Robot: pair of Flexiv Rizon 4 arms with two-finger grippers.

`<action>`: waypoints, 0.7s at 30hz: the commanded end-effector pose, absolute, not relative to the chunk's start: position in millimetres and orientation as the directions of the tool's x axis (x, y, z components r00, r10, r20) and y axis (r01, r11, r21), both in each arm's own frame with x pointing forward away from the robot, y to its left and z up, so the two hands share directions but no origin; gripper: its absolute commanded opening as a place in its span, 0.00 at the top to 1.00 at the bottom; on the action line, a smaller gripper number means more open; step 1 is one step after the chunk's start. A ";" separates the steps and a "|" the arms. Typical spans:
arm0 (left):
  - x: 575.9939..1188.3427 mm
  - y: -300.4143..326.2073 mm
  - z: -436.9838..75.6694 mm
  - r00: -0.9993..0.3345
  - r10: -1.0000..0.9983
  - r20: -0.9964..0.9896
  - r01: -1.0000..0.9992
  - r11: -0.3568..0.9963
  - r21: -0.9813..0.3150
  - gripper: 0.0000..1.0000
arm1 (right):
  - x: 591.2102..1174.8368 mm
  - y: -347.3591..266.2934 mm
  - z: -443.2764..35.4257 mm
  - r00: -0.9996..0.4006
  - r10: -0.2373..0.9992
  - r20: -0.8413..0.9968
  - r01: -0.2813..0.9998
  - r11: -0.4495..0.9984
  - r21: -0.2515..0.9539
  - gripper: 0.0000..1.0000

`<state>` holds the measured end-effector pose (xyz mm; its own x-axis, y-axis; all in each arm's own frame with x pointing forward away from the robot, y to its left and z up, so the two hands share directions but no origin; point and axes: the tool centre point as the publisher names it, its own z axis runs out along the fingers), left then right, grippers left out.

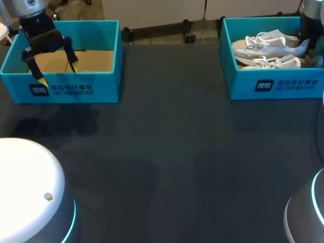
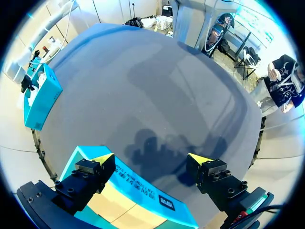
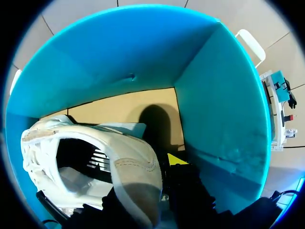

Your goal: Take the shoe out of the shoebox, open the shoe tongue, remove and reinsert the insole, then place the shoe into the shoebox

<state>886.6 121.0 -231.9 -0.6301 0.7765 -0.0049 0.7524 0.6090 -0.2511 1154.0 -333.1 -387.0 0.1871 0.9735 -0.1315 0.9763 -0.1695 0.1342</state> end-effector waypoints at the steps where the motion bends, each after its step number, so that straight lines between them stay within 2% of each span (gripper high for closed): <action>1: 886.7 121.2 -231.4 -0.629 0.777 -0.002 0.753 0.609 -0.249 0.00 | 1161.5 -334.0 -389.1 0.188 0.973 -0.132 0.977 -0.173 0.121 0.76; 3: 886.7 121.2 -231.4 -0.629 0.777 -0.002 0.753 0.609 -0.249 0.00 | 1161.8 -334.2 -389.1 0.191 0.973 -0.132 0.977 -0.175 0.121 0.74; 5: 886.7 121.2 -231.4 -0.629 0.777 -0.002 0.753 0.609 -0.249 0.00 | 1162.3 -334.3 -388.7 0.192 0.973 -0.131 0.977 -0.177 0.122 0.64; 12: 886.7 121.2 -231.4 -0.629 0.777 -0.002 0.753 0.609 -0.249 0.00 | 1163.2 -333.4 -386.6 0.188 0.975 -0.122 0.978 -0.174 0.116 0.57; 14: 886.7 121.2 -231.4 -0.629 0.777 -0.002 0.753 0.609 -0.249 0.00 | 1162.4 -332.2 -384.9 0.188 0.975 -0.122 0.978 -0.174 0.115 0.52; 15: 886.7 121.2 -231.4 -0.629 0.777 -0.002 0.753 0.609 -0.249 0.00 | 1161.6 -331.2 -382.8 0.188 0.975 -0.121 0.978 -0.176 0.109 0.29; 17: 886.7 121.2 -231.4 -0.629 0.777 -0.002 0.753 0.609 -0.249 0.00 | 1160.4 -330.0 -378.3 0.190 0.973 -0.129 0.979 -0.178 0.102 0.05; 18: 886.7 121.2 -231.4 -0.629 0.777 -0.002 0.753 0.609 -0.249 0.00 | 1159.6 -329.6 -375.2 0.190 0.974 -0.125 0.978 -0.177 0.107 0.00; 21: 886.7 121.2 -231.4 -0.629 0.777 -0.002 0.753 0.609 -0.249 0.00 | 1157.2 -329.1 -365.9 0.195 0.973 -0.124 0.977 -0.181 0.111 0.00</action>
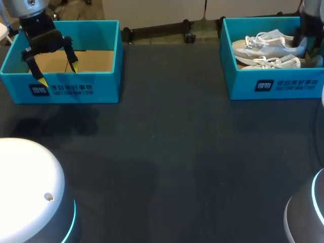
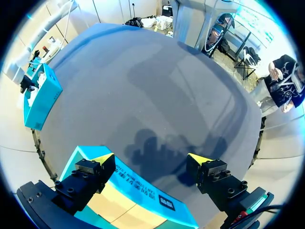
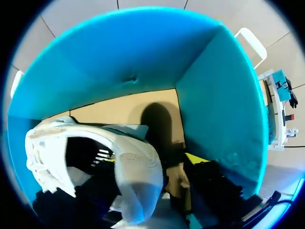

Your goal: Take the shoe out of the shoebox, open the shoe tongue, remove and reinsert the insole, then place the shoe into the shoebox

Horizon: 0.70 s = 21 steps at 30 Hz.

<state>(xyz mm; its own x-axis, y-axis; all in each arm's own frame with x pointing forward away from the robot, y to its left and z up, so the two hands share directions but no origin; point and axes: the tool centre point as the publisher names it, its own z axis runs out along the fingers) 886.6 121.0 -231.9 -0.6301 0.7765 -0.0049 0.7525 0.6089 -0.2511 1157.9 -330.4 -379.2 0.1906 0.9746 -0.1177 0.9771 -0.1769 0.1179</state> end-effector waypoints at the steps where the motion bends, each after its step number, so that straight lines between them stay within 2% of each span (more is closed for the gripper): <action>1: 886.7 121.2 -231.4 -0.629 0.777 -0.002 0.753 0.609 -0.249 0.00 | 1156.1 -328.9 -362.0 0.194 0.974 -0.115 0.977 -0.181 0.115 0.00; 10: 886.7 121.2 -231.4 -0.629 0.777 -0.002 0.753 0.609 -0.249 0.00 | 1140.4 -316.8 -305.3 0.194 0.977 -0.086 0.973 -0.180 0.146 0.00; 21: 886.7 121.2 -231.4 -0.629 0.777 -0.002 0.753 0.609 -0.249 0.00 | 1103.0 -285.1 -241.6 0.178 0.983 -0.045 0.977 -0.171 0.129 0.00</action>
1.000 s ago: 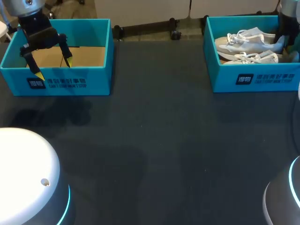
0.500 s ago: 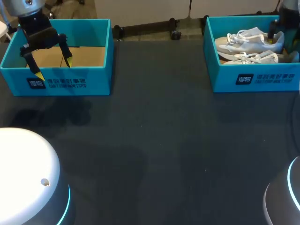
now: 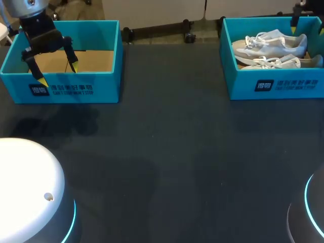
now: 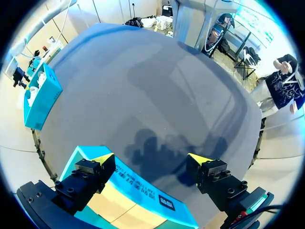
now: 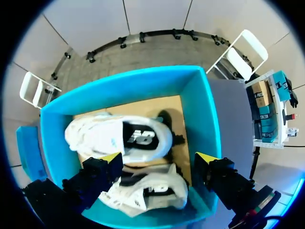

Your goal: Take the shoe out of the shoebox, open the shoe tongue, remove and reinsert the insole, then place the shoe into the shoebox

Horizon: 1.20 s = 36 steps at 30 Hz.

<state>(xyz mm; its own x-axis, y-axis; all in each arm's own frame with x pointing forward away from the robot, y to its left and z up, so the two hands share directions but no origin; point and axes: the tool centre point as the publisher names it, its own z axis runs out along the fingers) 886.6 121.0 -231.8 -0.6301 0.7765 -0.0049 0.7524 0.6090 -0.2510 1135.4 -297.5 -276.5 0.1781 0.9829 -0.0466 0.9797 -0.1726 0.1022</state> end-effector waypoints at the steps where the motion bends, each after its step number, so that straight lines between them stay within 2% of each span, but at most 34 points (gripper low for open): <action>1: 886.7 121.2 -231.4 -0.629 0.777 -0.002 0.753 0.609 -0.249 0.00 | 1100.5 -283.6 -238.9 0.179 0.983 -0.049 0.977 -0.171 0.129 0.00; 5: 886.7 121.2 -231.4 -0.629 0.777 -0.002 0.753 0.609 -0.249 0.00 | 1083.7 -273.6 -221.8 0.183 0.983 -0.034 0.976 -0.178 0.123 0.00; 10: 888.7 127.5 -205.6 -0.792 0.610 0.034 0.599 0.786 -0.149 0.00 | 1059.9 -263.2 -210.0 0.197 0.980 -0.038 0.975 -0.191 0.112 0.00; 12: 889.0 132.6 -196.7 -0.872 0.484 0.067 0.476 0.873 -0.110 0.00 | 1049.2 -258.9 -206.3 0.201 0.979 -0.025 0.975 -0.197 0.101 0.00; 14: 887.8 139.7 -189.3 -0.942 0.333 0.039 0.334 0.943 0.018 0.00 | 1037.9 -254.2 -203.5 0.215 0.976 -0.028 0.973 -0.212 0.096 0.00; 16: 886.3 148.3 -180.6 -0.982 0.175 0.073 0.178 0.984 0.032 0.00 | 1025.9 -248.9 -201.6 0.224 0.974 -0.022 0.971 -0.222 0.090 0.00; 17: 884.0 151.5 -178.3 -0.991 0.117 0.058 0.121 0.990 0.074 0.00 | 1021.0 -246.4 -201.1 0.228 0.973 -0.021 0.970 -0.225 0.088 0.00; 19: 877.9 159.6 -173.2 -0.997 -0.038 0.063 -0.033 0.997 0.075 0.00 | 1010.7 -240.6 -201.0 0.238 0.971 -0.025 0.969 -0.235 0.080 0.00; 20: 873.6 163.3 -171.8 -0.994 -0.112 -0.010 -0.112 0.985 0.133 0.00 | 1006.6 -238.6 -201.4 0.242 0.970 -0.026 0.968 -0.240 0.078 0.00; 22: 866.0 171.9 -170.2 -0.979 -0.195 -0.059 -0.201 0.969 0.146 0.00 | 997.7 -235.9 -202.3 0.255 0.967 -0.014 0.965 -0.254 0.072 0.00; 35: 866.0 171.9 -170.2 -0.979 -0.195 -0.059 -0.201 0.969 0.146 0.00 | 950.0 -216.8 -192.1 0.267 0.964 -0.017 0.962 -0.265 0.067 0.00; 36: 868.5 170.3 -167.7 -0.963 -0.267 -0.039 -0.269 0.950 0.158 0.00 | 948.2 -216.0 -193.5 0.268 0.963 -0.014 0.962 -0.267 0.066 0.00</action>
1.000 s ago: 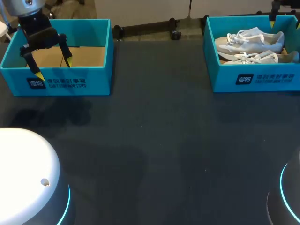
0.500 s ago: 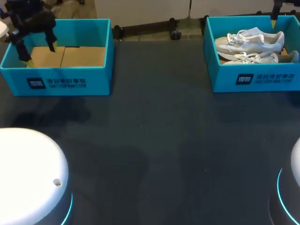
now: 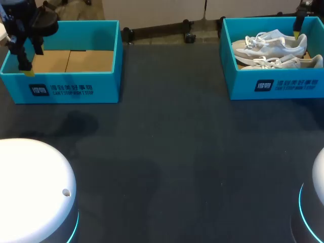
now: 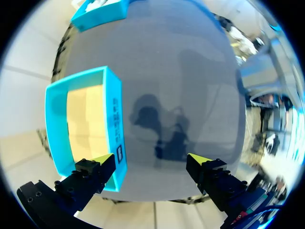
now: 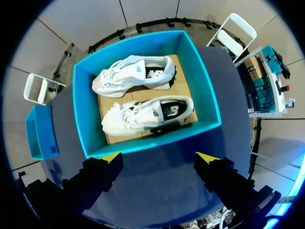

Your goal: Take the shoe out of the shoebox, open the shoe tongue, remove and reinsert the insole, then place the shoe into the shoebox

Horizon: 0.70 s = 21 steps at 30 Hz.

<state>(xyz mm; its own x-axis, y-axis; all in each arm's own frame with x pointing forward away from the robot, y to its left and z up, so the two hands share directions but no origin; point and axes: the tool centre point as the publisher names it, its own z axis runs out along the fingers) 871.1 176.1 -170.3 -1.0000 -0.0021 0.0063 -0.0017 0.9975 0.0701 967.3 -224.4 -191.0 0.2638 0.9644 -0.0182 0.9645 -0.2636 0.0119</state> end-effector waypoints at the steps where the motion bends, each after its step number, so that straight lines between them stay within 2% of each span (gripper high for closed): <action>1: 870.3 169.7 -165.5 -0.939 -0.342 -0.031 -0.343 0.927 0.153 0.00 | 946.0 -214.2 -195.5 0.269 0.963 -0.016 0.961 -0.268 0.063 0.00; 4: 872.7 175.0 -158.4 -0.822 -0.568 0.046 -0.557 0.818 0.145 0.00 | 939.3 -207.7 -199.1 0.265 0.964 -0.023 0.963 -0.264 0.050 0.00; 5: 874.7 180.2 -155.9 -0.726 -0.682 0.088 -0.667 0.729 0.156 0.00 | 935.8 -205.2 -200.0 0.261 0.965 -0.019 0.964 -0.260 0.049 0.00; 7: 872.8 186.0 -154.0 -0.702 -0.706 0.100 -0.696 0.709 0.118 0.00 | 932.4 -202.6 -201.1 0.257 0.966 -0.017 0.965 -0.256 0.048 0.00; 8: 871.7 190.6 -153.2 -0.617 -0.781 0.094 -0.771 0.625 0.122 0.00 | 929.4 -200.3 -202.4 0.256 0.967 -0.018 0.966 -0.255 0.046 0.00; 13: 867.0 208.3 -148.7 -0.424 -0.899 0.104 -0.899 0.433 0.074 0.00 | 918.6 -191.2 -207.8 0.241 0.971 -0.008 0.970 -0.240 0.034 0.00; 21: 865.3 223.7 -148.9 -0.224 -0.972 0.067 -0.972 0.228 0.051 0.00 | 905.3 -185.8 -217.4 0.234 0.972 0.013 0.972 -0.234 0.015 0.00</action>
